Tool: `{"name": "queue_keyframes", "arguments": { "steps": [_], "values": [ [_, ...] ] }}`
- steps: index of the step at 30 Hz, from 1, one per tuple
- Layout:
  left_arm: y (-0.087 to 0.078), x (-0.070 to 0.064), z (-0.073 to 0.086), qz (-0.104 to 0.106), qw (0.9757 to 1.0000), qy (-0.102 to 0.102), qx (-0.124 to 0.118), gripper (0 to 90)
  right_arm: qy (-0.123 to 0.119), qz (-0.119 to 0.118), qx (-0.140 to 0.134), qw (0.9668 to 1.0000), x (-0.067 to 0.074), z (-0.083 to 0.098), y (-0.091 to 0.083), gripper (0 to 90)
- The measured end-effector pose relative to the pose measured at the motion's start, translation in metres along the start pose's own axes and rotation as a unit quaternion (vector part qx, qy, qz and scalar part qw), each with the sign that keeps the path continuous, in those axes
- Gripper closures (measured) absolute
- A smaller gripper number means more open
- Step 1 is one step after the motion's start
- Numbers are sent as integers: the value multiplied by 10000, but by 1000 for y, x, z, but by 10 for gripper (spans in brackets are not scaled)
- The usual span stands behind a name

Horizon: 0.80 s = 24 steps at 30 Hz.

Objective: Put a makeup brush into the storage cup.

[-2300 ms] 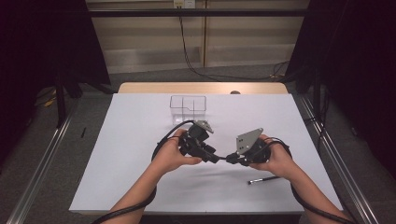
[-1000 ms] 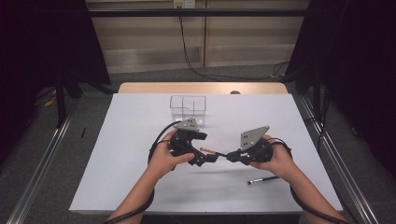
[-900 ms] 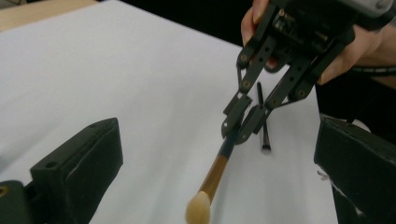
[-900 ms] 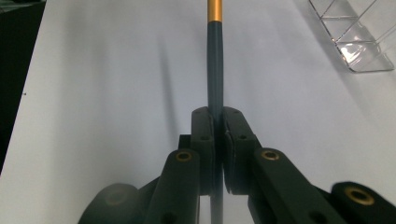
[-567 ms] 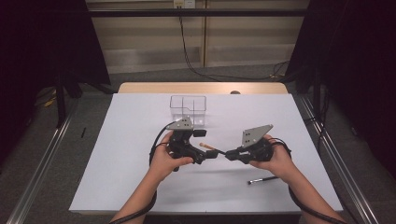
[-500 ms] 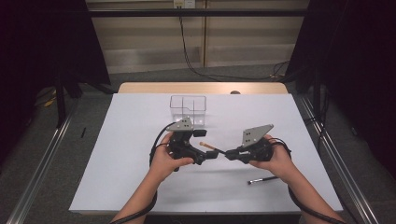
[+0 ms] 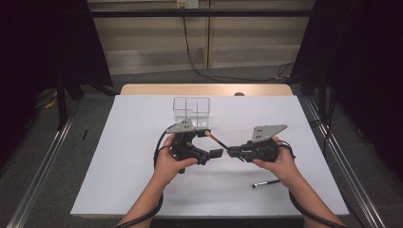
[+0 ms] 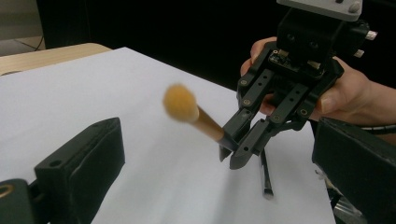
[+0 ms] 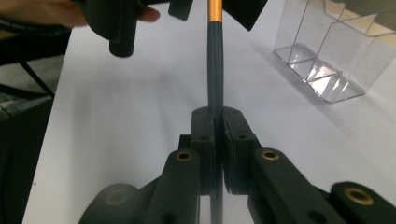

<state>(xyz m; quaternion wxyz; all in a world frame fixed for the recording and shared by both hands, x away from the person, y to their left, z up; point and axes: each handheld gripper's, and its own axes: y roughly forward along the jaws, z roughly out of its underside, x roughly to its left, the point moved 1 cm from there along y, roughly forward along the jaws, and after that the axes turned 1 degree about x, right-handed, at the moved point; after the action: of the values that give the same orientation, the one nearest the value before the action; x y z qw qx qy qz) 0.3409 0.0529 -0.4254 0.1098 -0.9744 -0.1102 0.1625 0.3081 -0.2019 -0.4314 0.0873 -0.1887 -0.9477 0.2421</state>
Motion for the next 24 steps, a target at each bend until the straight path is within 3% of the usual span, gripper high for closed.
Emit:
{"name": "queue_keyframes", "arguments": {
  "steps": [5, 13, 19, 24],
  "values": [
    [0, 0, 0, -24, 10000, -9, -78, 48, 220, 48, -289, 9993, -1, 0, 0, 847],
    [-4, -1, -1, -89, 9997, 58, -218, 176, 232, 120, -391, 9989, 0, -2, 2, 846],
    [-4, -1, -1, -2, 9995, 31, -299, 375, 256, 174, -429, 9986, 0, -3, 2, 847],
    [-4, 0, 1, -126, 9993, 20, -361, 482, 275, 189, -471, 9983, 1, -2, 3, 847]
  ]
}}
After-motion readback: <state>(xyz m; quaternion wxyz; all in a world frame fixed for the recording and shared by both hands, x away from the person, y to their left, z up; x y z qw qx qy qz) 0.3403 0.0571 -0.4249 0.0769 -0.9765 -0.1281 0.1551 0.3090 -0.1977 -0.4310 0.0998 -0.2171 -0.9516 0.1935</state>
